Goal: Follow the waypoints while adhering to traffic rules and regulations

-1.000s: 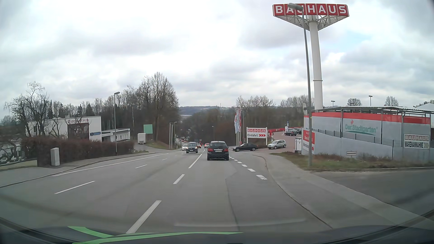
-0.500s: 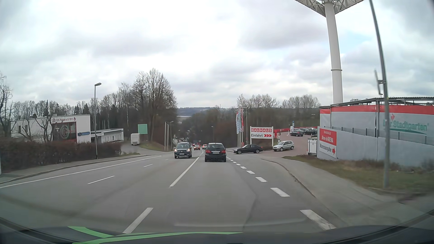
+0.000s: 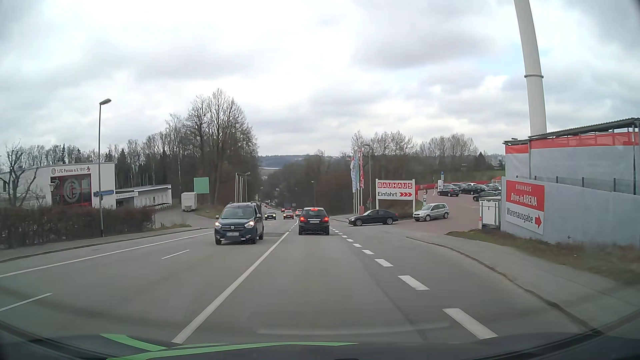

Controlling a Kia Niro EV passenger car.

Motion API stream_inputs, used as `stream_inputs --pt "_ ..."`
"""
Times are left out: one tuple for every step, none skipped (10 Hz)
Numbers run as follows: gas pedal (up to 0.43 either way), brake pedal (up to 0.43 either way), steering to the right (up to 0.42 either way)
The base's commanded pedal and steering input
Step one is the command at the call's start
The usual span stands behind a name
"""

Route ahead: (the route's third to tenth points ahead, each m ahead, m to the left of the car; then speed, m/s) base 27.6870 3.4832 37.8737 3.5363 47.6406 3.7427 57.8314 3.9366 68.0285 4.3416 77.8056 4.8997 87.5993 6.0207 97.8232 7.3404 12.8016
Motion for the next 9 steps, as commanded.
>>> stream_inputs --pt "0.0 0.152 -0.003" --pt "0.0 0.152 -0.004" --pt "0.0 0.146 -0.004" --pt "0.0 0.146 -0.004" --pt "0.0 0.146 -0.004" --pt "0.0 0.14 -0.004" --pt "0.0 0.14 -0.004" --pt "0.0 0.14 -0.004" --pt "0.0 0.14 -0.004"
